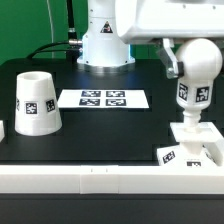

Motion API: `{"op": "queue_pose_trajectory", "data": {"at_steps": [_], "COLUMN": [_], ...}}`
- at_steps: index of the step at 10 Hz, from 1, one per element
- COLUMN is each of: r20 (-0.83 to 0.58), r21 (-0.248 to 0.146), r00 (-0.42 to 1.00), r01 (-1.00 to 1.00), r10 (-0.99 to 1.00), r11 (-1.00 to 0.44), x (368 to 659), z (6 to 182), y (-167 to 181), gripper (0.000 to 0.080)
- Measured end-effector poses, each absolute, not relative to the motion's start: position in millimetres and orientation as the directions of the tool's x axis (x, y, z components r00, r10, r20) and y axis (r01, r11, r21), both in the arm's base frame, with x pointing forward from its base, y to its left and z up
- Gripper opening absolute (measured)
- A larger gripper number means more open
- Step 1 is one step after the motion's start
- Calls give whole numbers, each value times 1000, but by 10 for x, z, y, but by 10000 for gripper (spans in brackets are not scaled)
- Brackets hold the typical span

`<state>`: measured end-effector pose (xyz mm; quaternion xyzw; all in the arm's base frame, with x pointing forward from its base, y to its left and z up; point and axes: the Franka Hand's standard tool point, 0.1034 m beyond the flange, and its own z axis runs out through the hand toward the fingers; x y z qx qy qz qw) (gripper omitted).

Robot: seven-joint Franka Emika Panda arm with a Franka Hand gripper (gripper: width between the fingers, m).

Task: Assemble lamp

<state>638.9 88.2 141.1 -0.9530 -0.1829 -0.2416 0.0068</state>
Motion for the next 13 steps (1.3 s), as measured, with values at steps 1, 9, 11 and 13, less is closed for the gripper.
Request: {"op": "queue_pose_trajectory", "data": {"at_steps": [1,9,11,13], "r20": [460,437,454,463], "r21": [76,69,76,80], "r00": [817,827,818,813], "r01": [355,362,359,357], "r10": [349,354,353,352], "r11": [-932,-930,-930,-931], "x": [6386,6312,6330,6327], "z": [1385,1171,1170,1166], "y": [878,916,915,910], "gripper": [576,576,576,576]}}
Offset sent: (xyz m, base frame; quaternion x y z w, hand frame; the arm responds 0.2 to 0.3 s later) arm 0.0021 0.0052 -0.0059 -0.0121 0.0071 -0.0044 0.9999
